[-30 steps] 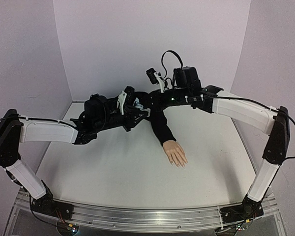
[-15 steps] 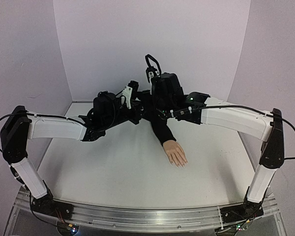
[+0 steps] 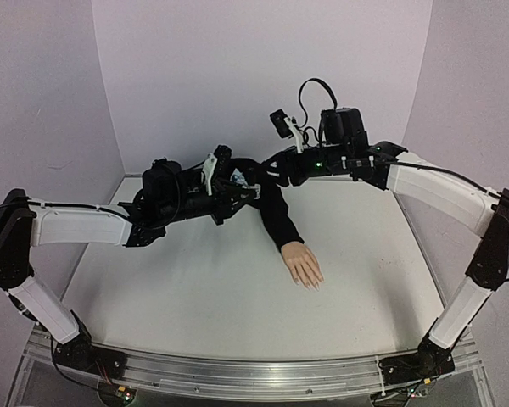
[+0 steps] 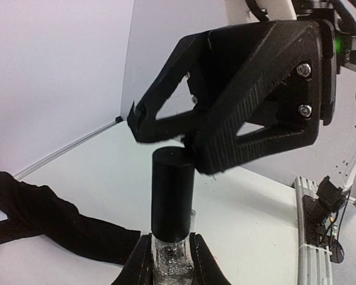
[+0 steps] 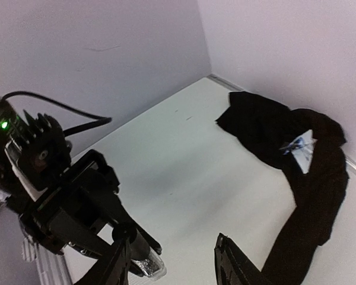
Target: Paint the nails
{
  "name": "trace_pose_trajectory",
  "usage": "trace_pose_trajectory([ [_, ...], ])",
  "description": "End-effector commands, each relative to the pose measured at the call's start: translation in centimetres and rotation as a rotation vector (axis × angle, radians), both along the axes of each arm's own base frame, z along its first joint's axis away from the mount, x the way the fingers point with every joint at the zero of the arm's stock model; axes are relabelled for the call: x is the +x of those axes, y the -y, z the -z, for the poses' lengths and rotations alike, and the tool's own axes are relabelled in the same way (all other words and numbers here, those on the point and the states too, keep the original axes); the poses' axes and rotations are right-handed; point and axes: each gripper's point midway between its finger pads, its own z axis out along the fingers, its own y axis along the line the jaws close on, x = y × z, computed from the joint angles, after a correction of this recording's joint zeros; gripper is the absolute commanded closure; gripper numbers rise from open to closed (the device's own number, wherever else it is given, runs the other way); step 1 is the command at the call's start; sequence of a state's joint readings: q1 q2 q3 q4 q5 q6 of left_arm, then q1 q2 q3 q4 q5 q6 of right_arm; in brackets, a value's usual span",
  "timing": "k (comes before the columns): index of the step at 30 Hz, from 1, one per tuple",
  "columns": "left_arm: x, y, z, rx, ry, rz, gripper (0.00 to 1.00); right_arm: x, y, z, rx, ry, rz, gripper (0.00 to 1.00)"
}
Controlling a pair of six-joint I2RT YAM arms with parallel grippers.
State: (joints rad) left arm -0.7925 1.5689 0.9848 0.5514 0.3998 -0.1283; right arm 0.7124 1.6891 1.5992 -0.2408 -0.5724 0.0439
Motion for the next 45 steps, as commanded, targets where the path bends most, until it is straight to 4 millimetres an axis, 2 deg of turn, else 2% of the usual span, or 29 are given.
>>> trace_pose_trajectory([
  [1,-2.1,0.3,-3.5,-0.068,0.068,0.112,1.0,-4.3,-2.6,-1.7,0.097,-0.059,-0.299,0.59],
  [4,-2.3,0.6,-3.5,-0.067,0.065,0.134,1.0,-5.1,-3.1,-1.7,0.116,-0.085,-0.363,0.65],
  [10,-2.0,0.7,-3.7,-0.066,0.067,0.133,1.0,-4.7,-3.4,-1.1,0.11,-0.101,-0.356,0.89],
  [11,-1.9,0.7,-3.7,-0.065,0.066,0.124,1.0,-4.5,-3.4,-0.9,0.105,-0.1,-0.344,0.96],
  [12,-1.6,0.7,-3.6,-0.064,0.064,0.108,1.0,-4.0,-3.3,-0.6,0.093,-0.097,-0.31,0.99],
  [14,-0.2,0.4,-3.6,-0.062,0.058,0.032,1.0,-2.8,-3.1,0.0,0.067,-0.082,-0.223,1.0],
  [15,0.8,0.1,-3.6,-0.064,0.051,-0.031,1.0,-1.9,-3.2,0.5,0.036,-0.054,-0.135,1.0],
  [17,3.9,-1.3,-3.5,-0.074,0.03,-0.222,1.0,0.9,-2.6,1.6,-0.071,0.051,0.166,1.0],
  [19,6.8,-2.8,-3.0,-0.073,-0.007,-0.407,1.0,3.8,0.1,1.8,-0.195,0.187,0.587,1.0],
  [20,8.2,-3.4,-2.7,-0.065,-0.021,-0.485,1.0,4.1,1.3,1.6,-0.226,0.228,0.744,1.0],
  [21,9.1,-3.8,-2.4,-0.055,-0.024,-0.544,1.0,4.0,1.7,1.3,-0.231,0.245,0.824,1.0],
  [23,10.1,-3.8,-1.8,-0.041,-0.027,-0.584,1.0,3.5,1.4,0.9,-0.213,0.25,0.888,1.0],
  [25,10.2,-3.5,-1.1,-0.023,-0.039,-0.579,1.0,3.1,0.7,0.7,-0.217,0.249,0.883,1.0],
  [28,9.0,-3.2,-0.8,-0.023,-0.031,-0.511,1.0,2.7,-0.1,-0.2,-0.206,0.246,0.809,0.98],
  [30,7.7,-2.9,-0.9,-0.026,-0.011,-0.445,1.0,2.1,-0.9,-0.8,-0.2,0.247,0.704,0.84],
  [33,4.0,-1.7,-1.2,-0.027,0.042,-0.241,1.0,0.9,-1.3,-0.9,-0.151,0.173,0.485,0.59],
  [35,1.4,-0.8,-1.4,-0.031,0.059,-0.095,1.0,0.2,-1.0,-1.3,-0.086,0.1,0.324,0.51],
  [37,-0.3,-0.4,-1.6,-0.035,0.059,0.005,1.0,-1.7,-1.5,-1.2,-0.035,0.033,0.115,0.45],
  [38,-1.0,-0.3,-1.7,-0.035,0.057,0.043,1.0,-2.8,-1.6,-1.2,-0.013,0.006,0.017,0.43],
  [41,-2.1,0.0,-2.1,-0.036,0.053,0.107,1.0,-4.3,-1.5,-1.0,0.02,-0.028,-0.137,0.43],
  [45,-2.8,0.2,-2.5,-0.042,0.055,0.153,1.0,-5.7,-1.7,-1.0,0.057,-0.066,-0.272,0.5],
])
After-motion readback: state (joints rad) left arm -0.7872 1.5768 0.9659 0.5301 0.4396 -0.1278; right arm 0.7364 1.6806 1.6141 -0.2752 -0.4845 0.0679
